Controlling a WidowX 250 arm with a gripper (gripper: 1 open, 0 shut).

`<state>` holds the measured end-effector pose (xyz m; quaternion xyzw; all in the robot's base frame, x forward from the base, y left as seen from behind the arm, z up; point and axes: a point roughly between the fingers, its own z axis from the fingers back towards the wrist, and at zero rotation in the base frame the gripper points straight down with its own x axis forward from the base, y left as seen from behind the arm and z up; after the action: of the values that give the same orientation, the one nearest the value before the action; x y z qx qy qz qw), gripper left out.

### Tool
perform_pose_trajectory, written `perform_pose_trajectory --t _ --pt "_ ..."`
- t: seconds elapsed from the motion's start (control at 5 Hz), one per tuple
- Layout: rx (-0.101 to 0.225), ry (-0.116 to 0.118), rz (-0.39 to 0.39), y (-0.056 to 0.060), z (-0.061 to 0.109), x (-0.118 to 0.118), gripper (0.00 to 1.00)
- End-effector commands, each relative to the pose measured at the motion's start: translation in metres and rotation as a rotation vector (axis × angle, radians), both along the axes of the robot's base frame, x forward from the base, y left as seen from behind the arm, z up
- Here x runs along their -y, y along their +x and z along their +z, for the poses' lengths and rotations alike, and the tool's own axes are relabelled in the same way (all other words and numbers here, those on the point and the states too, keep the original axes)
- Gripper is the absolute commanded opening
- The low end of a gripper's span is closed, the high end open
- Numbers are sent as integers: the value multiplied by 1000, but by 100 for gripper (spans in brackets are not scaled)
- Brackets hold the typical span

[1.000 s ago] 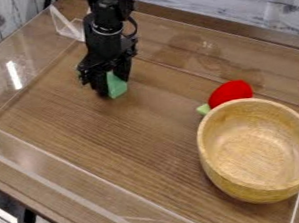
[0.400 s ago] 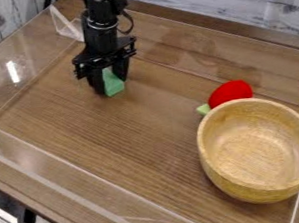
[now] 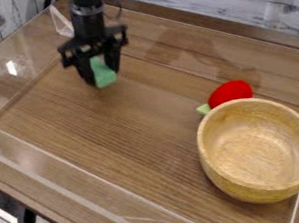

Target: Put the green object in the brown bowl

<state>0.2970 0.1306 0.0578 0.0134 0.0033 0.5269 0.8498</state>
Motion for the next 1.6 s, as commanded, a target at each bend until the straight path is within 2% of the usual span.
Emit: perform_pose_trajectory --t 0.0,0.2,0.4,0.6,1.0,1.2,1.4 --pt "104 -2 -78 1 51 9 0" --pt "118 -25 -98 -3 70 40 0" --pt "119 -42 -132 -11 78 77 0" --pt "110 -56 -208 -20 68 120 0" --pt "91 -81 -280 -37 37 204 0" --pt "86 -92 -336 -45 39 236 0" --pt "89 -94 -387 -53 42 251 0"
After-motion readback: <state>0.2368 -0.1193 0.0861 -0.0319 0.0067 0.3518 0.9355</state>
